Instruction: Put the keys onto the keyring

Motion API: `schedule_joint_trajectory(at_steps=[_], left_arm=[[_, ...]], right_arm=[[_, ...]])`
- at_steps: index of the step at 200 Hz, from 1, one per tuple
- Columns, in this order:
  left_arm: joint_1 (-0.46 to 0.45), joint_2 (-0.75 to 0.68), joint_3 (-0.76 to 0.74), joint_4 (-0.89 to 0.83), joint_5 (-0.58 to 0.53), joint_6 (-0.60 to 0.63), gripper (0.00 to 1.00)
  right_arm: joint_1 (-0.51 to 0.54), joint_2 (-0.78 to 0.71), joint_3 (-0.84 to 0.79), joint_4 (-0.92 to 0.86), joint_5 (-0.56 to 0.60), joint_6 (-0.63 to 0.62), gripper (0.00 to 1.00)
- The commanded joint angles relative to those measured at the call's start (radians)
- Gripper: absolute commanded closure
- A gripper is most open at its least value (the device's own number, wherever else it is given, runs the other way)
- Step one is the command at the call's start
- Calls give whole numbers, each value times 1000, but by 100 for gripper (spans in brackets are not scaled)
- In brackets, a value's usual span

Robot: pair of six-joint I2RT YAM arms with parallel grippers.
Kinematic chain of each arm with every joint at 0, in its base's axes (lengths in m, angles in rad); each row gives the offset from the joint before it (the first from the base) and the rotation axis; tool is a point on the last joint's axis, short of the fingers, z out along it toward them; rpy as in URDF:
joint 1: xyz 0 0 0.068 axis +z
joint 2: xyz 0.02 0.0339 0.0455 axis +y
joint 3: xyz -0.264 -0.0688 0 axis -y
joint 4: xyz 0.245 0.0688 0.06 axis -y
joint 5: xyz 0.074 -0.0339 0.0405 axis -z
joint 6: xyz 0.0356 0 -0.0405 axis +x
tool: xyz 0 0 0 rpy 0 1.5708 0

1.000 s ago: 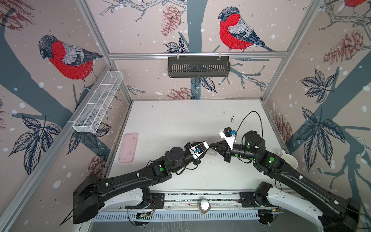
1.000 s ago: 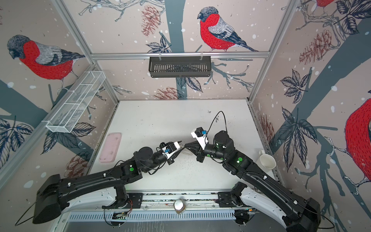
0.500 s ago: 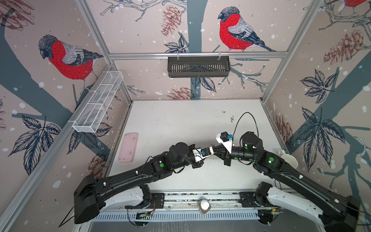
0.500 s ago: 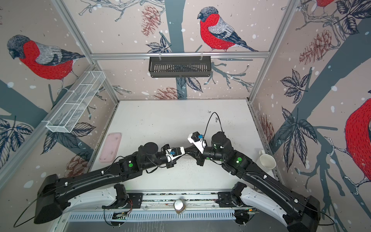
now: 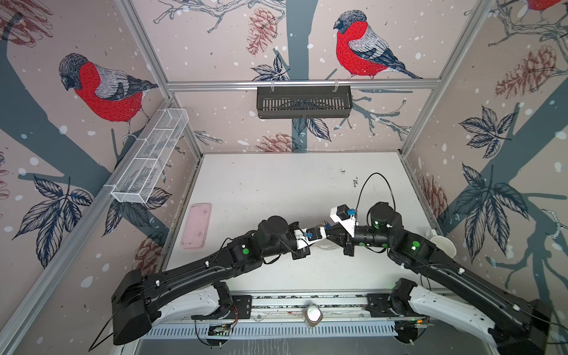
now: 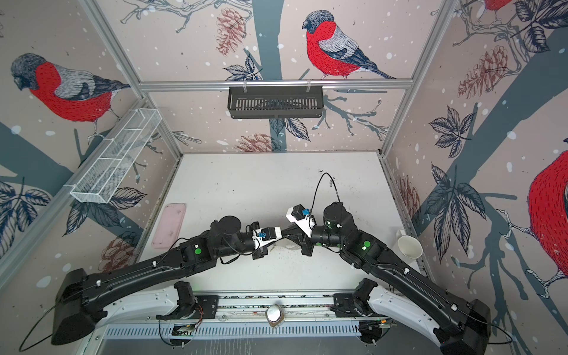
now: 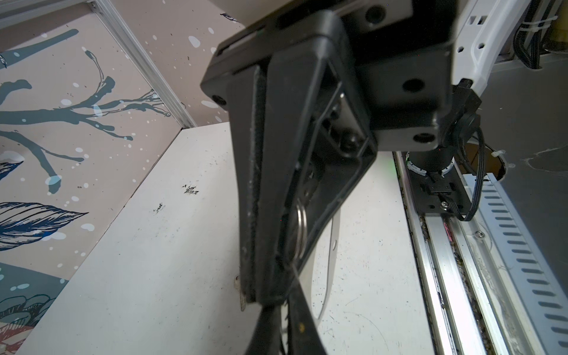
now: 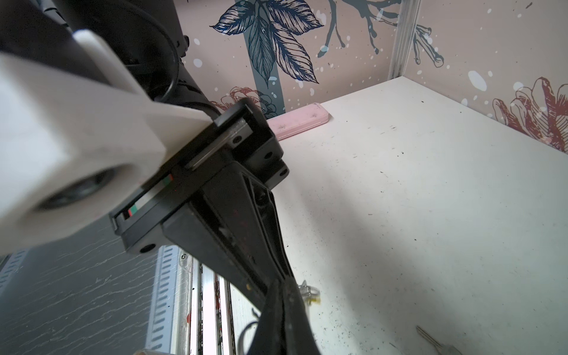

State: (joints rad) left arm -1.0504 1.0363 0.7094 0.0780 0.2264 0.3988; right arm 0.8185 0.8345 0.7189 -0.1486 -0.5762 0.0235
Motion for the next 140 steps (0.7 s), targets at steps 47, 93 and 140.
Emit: schedule_joint_trajectory(at_steps=[47, 93, 140], left_arm=[[11, -24, -12, -12, 33, -15, 78], [15, -50, -30, 30, 38, -41, 100], [16, -17, -34, 110, -141, -141, 100]], right_arm=[[5, -19, 4, 104, -95, -17, 100], [5, -29, 2, 109, -60, 3, 100], [2, -52, -4, 119, 63, 53, 81]])
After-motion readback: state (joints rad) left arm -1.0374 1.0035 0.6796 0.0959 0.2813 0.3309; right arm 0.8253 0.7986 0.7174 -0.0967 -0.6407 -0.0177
